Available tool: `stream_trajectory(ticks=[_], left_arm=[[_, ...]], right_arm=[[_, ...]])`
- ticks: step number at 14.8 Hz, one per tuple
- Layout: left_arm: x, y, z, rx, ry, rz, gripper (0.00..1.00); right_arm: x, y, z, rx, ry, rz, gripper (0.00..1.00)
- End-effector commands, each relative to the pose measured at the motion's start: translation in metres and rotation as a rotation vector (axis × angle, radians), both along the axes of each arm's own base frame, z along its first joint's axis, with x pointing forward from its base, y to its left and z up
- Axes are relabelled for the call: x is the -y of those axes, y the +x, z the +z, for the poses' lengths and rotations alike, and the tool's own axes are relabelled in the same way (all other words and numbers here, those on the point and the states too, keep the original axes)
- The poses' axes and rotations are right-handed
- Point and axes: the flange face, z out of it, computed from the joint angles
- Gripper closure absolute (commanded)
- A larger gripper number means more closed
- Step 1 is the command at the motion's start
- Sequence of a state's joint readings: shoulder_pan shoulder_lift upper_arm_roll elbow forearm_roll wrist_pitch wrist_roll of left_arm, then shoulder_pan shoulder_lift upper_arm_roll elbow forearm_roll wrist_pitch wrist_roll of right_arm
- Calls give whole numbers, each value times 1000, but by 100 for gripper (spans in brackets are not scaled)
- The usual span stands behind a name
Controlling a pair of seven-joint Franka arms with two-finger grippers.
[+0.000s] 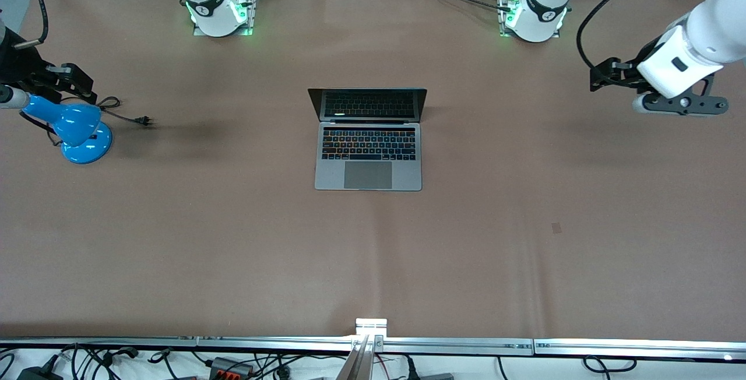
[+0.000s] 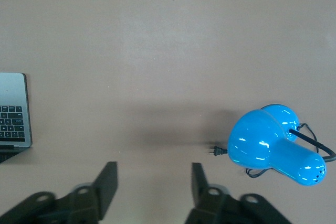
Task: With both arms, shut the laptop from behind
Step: 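Raise both grippers from their rest poses toward the laptop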
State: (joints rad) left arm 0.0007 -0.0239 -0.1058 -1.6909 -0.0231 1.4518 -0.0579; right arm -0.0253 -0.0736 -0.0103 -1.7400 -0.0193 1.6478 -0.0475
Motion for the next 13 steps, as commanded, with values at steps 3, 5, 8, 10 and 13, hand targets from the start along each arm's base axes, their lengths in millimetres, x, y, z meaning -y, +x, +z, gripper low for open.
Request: stream_trajectory(ticks=[3,5,8,10,13], left_arm=[[-4,-3,-2,-25,-47,10,100],[-1,-4,-3,-35,-59,5,100],[3,-5,-2,-38,-64,2,100],[11,-7,-3,-46,-64,-11,100],[15,-7,-4,-51,-67,-18,100]], right_arm=[[-4,-9,1,-26,4,12,100],[-15,-11,-2,-49,4,27,100],[-28,-10,-12,-92,4,52,100],[-40,-11,-21,-124,5,73,100],[-69,-8,-47,-194,1,118,100]])
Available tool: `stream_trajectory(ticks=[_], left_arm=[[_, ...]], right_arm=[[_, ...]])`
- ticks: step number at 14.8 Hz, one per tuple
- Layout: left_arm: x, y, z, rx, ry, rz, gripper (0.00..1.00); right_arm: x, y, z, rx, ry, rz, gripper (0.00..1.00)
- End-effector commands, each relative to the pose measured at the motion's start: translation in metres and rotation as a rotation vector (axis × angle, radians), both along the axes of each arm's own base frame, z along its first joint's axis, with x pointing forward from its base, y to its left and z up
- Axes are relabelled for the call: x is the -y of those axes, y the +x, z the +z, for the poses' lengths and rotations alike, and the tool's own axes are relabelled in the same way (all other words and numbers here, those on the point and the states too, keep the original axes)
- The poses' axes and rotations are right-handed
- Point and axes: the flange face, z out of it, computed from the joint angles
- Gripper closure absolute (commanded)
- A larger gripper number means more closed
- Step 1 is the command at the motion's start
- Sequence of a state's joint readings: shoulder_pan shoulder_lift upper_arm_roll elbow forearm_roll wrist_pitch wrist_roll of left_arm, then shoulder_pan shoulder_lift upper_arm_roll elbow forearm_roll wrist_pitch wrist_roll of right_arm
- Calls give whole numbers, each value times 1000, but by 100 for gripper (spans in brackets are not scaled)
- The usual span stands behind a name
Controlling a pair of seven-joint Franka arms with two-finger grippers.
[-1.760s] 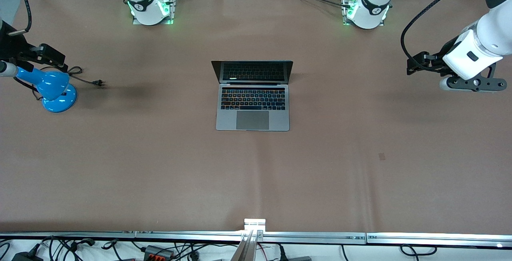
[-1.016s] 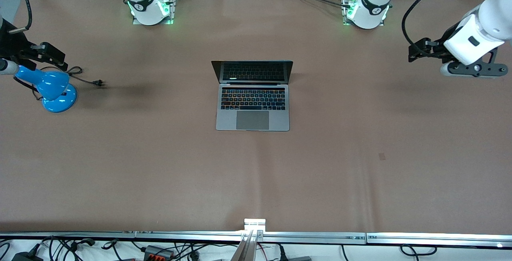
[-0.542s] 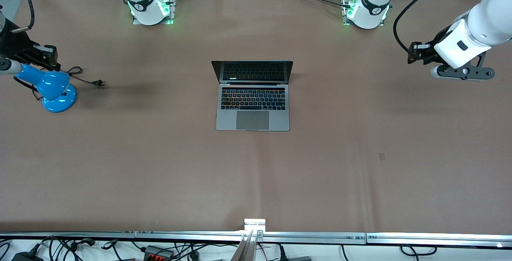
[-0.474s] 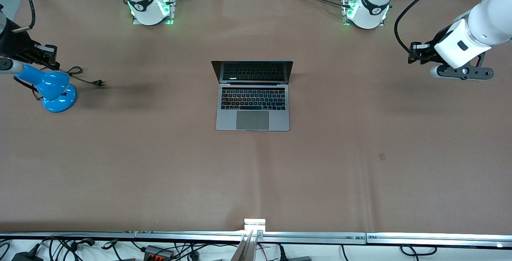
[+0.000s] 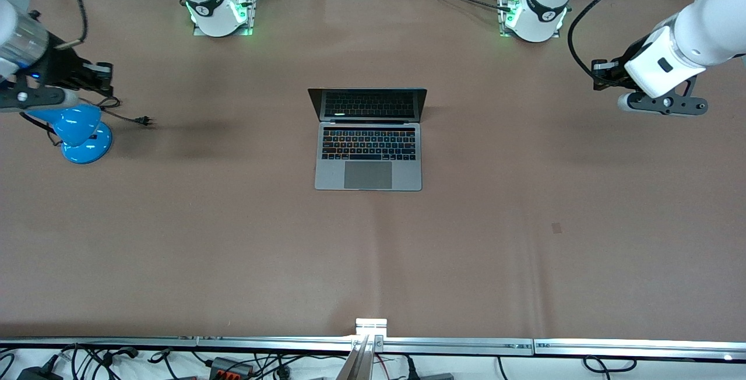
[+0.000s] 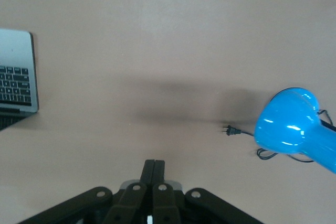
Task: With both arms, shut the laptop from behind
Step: 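Raise both grippers from their rest poses toward the laptop, then move both grippers over the laptop screen's back edge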
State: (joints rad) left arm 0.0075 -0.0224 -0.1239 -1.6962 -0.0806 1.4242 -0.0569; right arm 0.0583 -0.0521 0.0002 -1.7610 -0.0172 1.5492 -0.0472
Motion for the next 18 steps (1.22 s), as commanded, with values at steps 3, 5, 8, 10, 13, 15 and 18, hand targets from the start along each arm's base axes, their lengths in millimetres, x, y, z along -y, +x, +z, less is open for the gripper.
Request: stream_trajectory(ticks=[3,5,8,10,13,15,18], left_arm=[[7,-2,1,-13,-37,-13,100],[31,-3,-1,-25,-74,-35,100],[61,-7,-16,-61,-113,-73,100],[82,-19,-42,-107,-191,-67,100],[128,-58,-81,-121,-203,-114,100],[155,-88,-112,-153,-222,-104,100],[194,-130,-149,-125,-236,-127,100]], right_arm=[[-53,-11,-58,-135,76,52,100],[-66,-16,-77,-164,152,39,100],[-107,-37,-107,-241,245,51,100],[-133,-52,-128,-282,281,72,100],[-179,-83,-158,-348,352,93,100],[-209,-108,-178,-369,365,126,100],[-244,-137,-201,-387,412,131,100]])
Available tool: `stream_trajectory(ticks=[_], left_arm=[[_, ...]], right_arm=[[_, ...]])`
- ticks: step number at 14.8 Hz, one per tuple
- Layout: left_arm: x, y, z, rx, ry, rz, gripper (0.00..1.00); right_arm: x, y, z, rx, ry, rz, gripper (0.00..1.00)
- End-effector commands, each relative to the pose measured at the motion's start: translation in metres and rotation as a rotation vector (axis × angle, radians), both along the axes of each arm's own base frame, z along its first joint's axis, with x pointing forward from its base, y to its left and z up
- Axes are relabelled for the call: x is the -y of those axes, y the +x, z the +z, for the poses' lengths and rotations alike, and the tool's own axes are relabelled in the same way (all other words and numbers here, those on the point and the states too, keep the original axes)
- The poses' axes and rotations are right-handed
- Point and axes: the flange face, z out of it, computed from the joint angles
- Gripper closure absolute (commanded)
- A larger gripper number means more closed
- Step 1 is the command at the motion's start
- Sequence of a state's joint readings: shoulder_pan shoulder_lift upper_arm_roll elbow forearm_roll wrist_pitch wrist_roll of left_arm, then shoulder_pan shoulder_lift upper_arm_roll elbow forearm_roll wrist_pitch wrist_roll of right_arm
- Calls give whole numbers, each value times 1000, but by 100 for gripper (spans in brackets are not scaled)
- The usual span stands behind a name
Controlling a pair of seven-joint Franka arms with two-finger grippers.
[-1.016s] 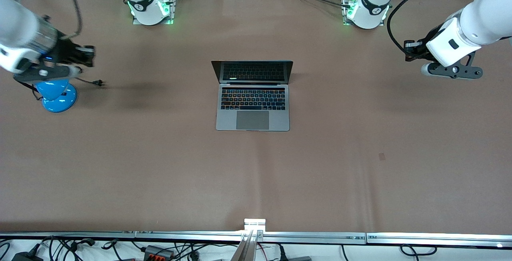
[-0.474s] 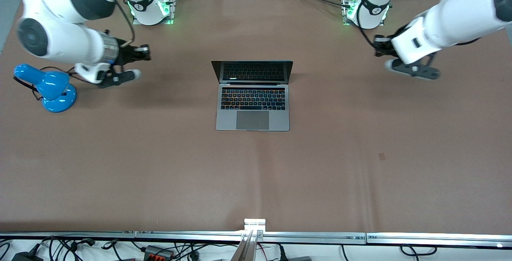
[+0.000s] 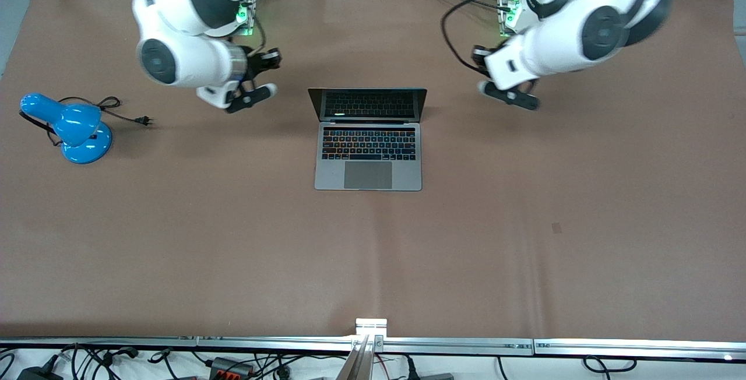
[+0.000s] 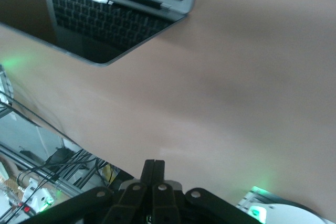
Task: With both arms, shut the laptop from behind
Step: 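Move both grippers over the laptop screen's back edge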
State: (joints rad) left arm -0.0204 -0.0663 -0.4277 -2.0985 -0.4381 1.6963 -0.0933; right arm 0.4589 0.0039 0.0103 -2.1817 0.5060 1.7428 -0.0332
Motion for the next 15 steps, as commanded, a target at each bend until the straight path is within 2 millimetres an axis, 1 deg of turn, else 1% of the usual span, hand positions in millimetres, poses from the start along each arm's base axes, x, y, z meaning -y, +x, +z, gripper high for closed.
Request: stream_trajectory(ticks=[1,2,3,4,6,7,9,10,12,15], left_arm=[[34,-55,-26,62,4,-10,100],[48,-67,-41,83,9,-1,100],[60,-77,-55,114,26,18,100],[72,-83,-64,137,30,34,100],[79,-77,-81,119,22,70,100],[80,-73,-86,126,12,83,100],[82,-64,-97,139,-10,110,100],[84,-55,-102,144,-28,129,100],[93,-33,-107,149,-70,173,100],[103,-11,-104,142,-106,199,100]], right_arm=[[-27,-32,-15,-7,33,-52,100],[-42,-39,-18,5,7,-76,100],[-60,-50,-24,15,-20,-85,100],[-73,-56,-28,31,-39,-103,100],[-99,-66,-38,73,-66,-133,100],[-106,-65,-48,99,-75,-161,100],[-111,-59,-63,142,-78,-189,100],[-112,-54,-66,168,-74,-210,100],[-112,-46,-61,199,-68,-267,100],[-110,-34,-47,251,-48,-343,100]])
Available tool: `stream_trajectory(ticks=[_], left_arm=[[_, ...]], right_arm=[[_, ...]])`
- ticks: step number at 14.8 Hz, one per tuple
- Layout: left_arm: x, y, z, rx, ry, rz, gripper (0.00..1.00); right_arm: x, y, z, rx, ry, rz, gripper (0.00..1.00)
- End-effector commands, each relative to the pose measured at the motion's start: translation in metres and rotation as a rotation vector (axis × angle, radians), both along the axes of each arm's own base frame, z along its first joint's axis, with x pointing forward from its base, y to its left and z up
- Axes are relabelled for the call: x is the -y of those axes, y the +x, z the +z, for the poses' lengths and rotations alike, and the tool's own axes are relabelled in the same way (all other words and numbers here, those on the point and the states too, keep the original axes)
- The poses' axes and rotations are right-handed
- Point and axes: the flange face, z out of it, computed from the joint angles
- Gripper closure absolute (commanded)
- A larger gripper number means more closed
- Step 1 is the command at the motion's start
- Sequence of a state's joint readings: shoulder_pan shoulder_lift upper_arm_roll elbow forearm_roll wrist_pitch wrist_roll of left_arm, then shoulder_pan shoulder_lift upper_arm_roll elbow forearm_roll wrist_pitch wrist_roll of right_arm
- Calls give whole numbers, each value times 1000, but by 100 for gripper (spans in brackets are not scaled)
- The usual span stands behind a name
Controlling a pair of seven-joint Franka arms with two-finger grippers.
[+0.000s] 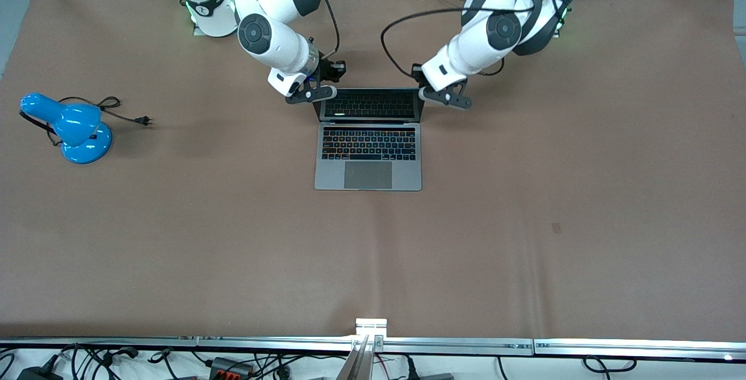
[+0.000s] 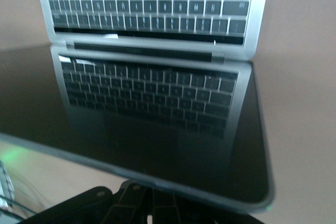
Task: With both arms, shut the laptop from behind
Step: 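Lower both grippers onto the back of the laptop screen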
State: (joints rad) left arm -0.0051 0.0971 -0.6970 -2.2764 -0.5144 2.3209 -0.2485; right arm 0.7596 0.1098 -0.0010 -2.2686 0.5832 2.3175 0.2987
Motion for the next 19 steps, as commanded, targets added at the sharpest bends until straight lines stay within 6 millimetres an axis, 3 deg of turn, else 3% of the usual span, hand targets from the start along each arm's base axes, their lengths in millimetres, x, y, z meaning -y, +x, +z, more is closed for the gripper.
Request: stream_trajectory(ticks=[1,5,10,13,16,19], left_arm=[[12,25,3,-21,-55,32,100],[9,46,4,13,-79,56,100],[3,87,3,46,-78,62,100],[6,104,-7,41,-83,63,100],[16,123,-11,62,-50,69,100],[23,147,-28,75,-8,79,100]], right_arm=[[0,7,16,50,33,-81,100],[5,23,9,119,41,-133,100],[19,47,1,188,43,-194,100],[22,53,-4,202,40,-208,100],[20,64,-27,230,17,-209,100],[9,73,-52,236,0,-208,100]])
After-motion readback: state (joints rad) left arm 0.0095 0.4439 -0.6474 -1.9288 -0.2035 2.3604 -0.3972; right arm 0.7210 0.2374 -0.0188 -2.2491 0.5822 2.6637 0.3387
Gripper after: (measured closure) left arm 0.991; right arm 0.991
